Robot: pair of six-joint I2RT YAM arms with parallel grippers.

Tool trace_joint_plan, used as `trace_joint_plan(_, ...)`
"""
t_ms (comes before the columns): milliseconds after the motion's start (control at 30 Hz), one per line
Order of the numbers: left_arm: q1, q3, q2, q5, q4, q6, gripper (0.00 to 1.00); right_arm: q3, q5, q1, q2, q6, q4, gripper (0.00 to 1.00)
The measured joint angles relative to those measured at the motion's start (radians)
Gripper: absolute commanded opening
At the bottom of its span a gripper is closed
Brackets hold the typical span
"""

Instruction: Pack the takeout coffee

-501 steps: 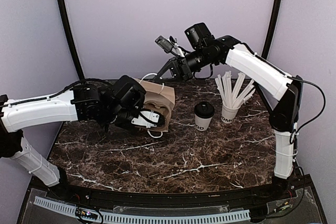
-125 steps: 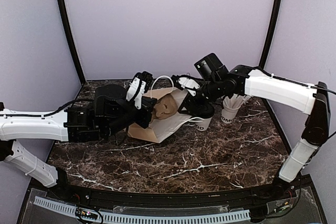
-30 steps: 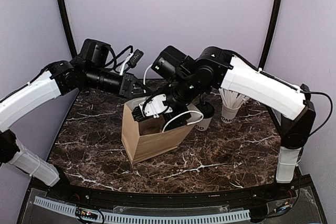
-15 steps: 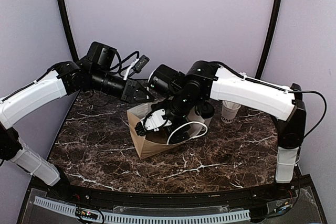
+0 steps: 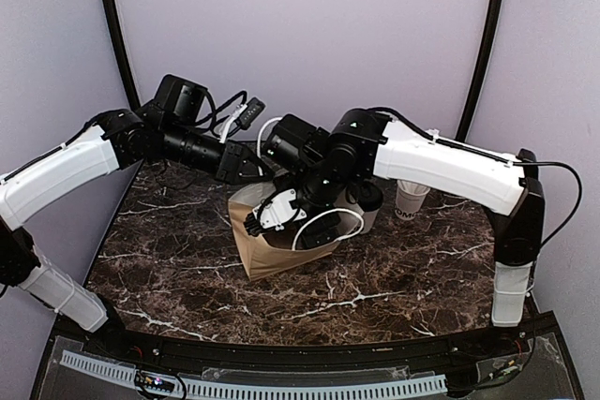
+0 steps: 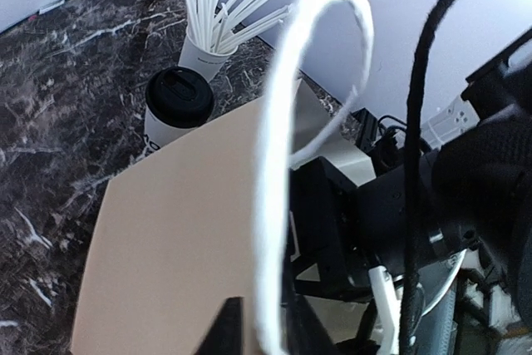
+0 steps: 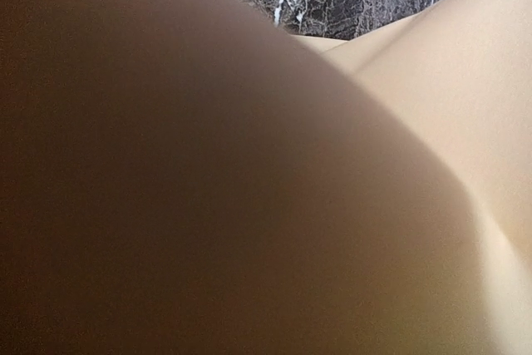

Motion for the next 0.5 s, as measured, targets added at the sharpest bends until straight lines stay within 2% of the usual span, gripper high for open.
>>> trace_joint_plan(33,0.000,0.000,0.001,-0.011,-0.005,-0.001,0.50,0.007,0.003,-0.001,0.003,0.000,-0.003,0.99)
trace_joint_plan(67,0.000,0.000,0.003,-0.024,-0.008,0.000,0.67,0.013,0.005,-0.001,0.007,0.000,-0.007,0.99)
trace_joint_plan(133,0.000,0.000,0.005,-0.068,-0.021,-0.008,0.94,0.019,0.009,-0.004,0.009,0.000,-0.009,0.99)
trace_joint_plan(167,0.000,0.000,0.005,-0.095,-0.028,-0.015,0.98,0.019,0.012,-0.005,0.009,0.000,-0.009,0.99)
trace_joint_plan(233,0.000,0.000,-0.005,-0.159,-0.039,-0.041,0.99,0.019,0.016,-0.007,0.009,0.000,-0.009,0.99)
trace_joint_plan(500,0.000,-0.024,-0.136,-0.337,-0.061,-0.187,0.99,0.042,0.019,-0.012,0.030,0.011,-0.008,0.99)
